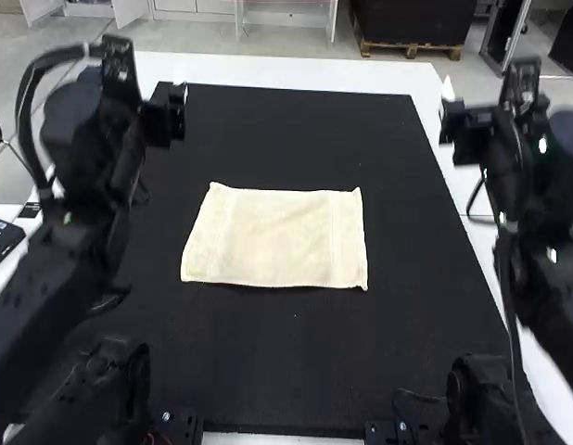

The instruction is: Fold the towel.

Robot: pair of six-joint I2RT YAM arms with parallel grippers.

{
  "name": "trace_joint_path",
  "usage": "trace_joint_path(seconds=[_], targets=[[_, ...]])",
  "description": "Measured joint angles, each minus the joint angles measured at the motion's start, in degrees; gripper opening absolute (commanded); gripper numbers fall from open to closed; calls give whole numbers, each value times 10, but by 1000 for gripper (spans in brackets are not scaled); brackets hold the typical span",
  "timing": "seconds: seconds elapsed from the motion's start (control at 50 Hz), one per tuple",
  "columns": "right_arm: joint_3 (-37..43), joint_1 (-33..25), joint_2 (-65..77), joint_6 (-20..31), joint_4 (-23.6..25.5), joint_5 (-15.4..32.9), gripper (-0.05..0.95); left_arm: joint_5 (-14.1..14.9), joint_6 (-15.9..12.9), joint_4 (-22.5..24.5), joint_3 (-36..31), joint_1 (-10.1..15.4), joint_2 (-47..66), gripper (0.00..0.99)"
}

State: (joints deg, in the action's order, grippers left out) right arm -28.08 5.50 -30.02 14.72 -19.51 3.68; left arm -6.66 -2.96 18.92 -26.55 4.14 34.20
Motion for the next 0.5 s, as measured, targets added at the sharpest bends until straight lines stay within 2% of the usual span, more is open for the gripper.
trace_joint_path(seconds=[0.1, 0.16, 0.22, 0.3, 0.42, 0.5], targets=[[-68, 0, -92, -2, 0, 10, 903, 2, 14, -11, -43, -2, 85, 966], [-107, 0, -142, -4, 13, 14, 903, 9, 25, -17, -64, -13, 131, 966], [-150, 0, -203, -9, 42, 17, 903, 9, 32, -26, -83, -28, 174, 964], [-197, 1, -276, -14, 90, 20, 903, 9, 42, -61, -121, -42, 235, 964], [-273, 5, -384, -17, 174, 24, 905, 9, 54, -95, -181, -47, 338, 964], [-307, 11, -433, -20, 196, 28, 905, 8, 59, -102, -208, -47, 396, 964]])
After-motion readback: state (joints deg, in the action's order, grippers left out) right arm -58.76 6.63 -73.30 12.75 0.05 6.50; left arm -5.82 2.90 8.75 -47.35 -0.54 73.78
